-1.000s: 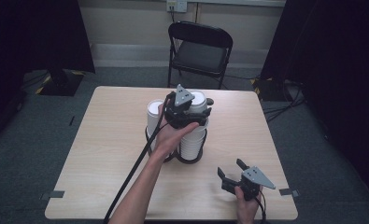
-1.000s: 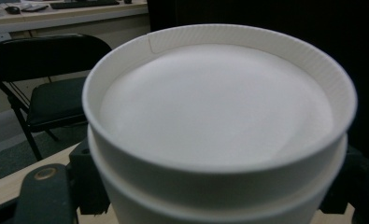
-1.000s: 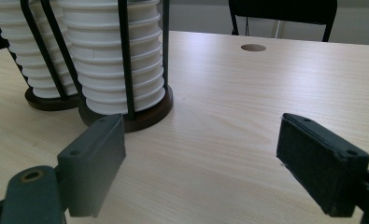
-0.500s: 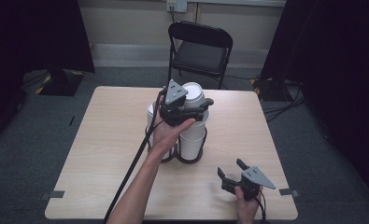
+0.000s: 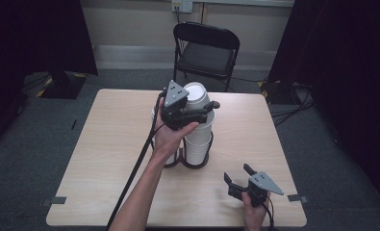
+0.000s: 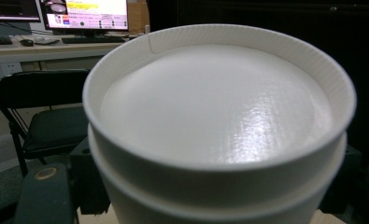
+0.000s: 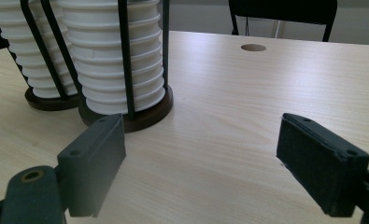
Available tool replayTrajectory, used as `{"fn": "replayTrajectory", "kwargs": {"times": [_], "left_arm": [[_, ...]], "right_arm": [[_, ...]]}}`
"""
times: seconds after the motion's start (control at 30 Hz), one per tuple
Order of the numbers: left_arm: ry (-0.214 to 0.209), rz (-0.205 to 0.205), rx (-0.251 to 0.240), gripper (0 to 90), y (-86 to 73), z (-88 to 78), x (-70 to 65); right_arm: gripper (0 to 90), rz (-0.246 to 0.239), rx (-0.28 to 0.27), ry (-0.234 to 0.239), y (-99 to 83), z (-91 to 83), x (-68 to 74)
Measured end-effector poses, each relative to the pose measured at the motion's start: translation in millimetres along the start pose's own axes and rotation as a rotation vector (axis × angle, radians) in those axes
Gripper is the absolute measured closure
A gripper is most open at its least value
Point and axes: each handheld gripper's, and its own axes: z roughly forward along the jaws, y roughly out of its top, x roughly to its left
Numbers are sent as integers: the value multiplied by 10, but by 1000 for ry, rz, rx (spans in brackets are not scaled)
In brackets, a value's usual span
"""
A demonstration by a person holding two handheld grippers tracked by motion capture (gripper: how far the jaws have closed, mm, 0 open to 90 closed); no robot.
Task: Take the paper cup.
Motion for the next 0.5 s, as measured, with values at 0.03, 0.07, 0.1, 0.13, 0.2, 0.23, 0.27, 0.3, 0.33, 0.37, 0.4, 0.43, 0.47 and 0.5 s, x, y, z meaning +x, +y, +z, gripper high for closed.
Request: {"fn": "replayTrajectory", "kwargs": {"times": [0.03,0.07,0.1,0.13,0.2,0.23,0.27,0.3,0.33,0.37,0.4,0.43,0.47,0.5], "left_arm": [[2,1,-1,200,12,-16,-1],[-1,2,-6,200,24,-35,-5],[1,3,-10,200,37,-50,-14],[1,6,-12,200,50,-67,-21],[-4,2,-23,200,69,-96,-34],[-7,5,-26,200,87,-131,-39],[-7,5,-26,200,87,-131,-39],[-10,-3,-38,200,98,-169,-53],[-10,-3,-38,200,98,-169,-53],[-17,-5,-42,200,100,-199,-61],[-17,-5,-42,200,100,-199,-61],[-21,-8,-42,200,92,-224,-74],[-21,-8,-42,200,92,-224,-74],[-21,-2,-39,199,75,-257,-85]], "right_arm": [[151,0,0,0,0,0,0],[151,0,0,2,0,1,0],[151,1,-1,2,0,1,0],[151,1,-1,1,0,1,0],[151,0,-1,1,0,2,0],[151,-1,-1,-1,0,1,1],[151,-1,-1,-1,0,1,1],[151,1,-1,-2,0,0,1],[151,1,-1,-2,0,0,1],[151,2,0,-1,0,0,1],[151,2,0,-1,0,0,1],[151,-1,0,0,0,0,2],[151,-1,0,0,0,0,2],[151,0,-1,0,0,0,1]]}}
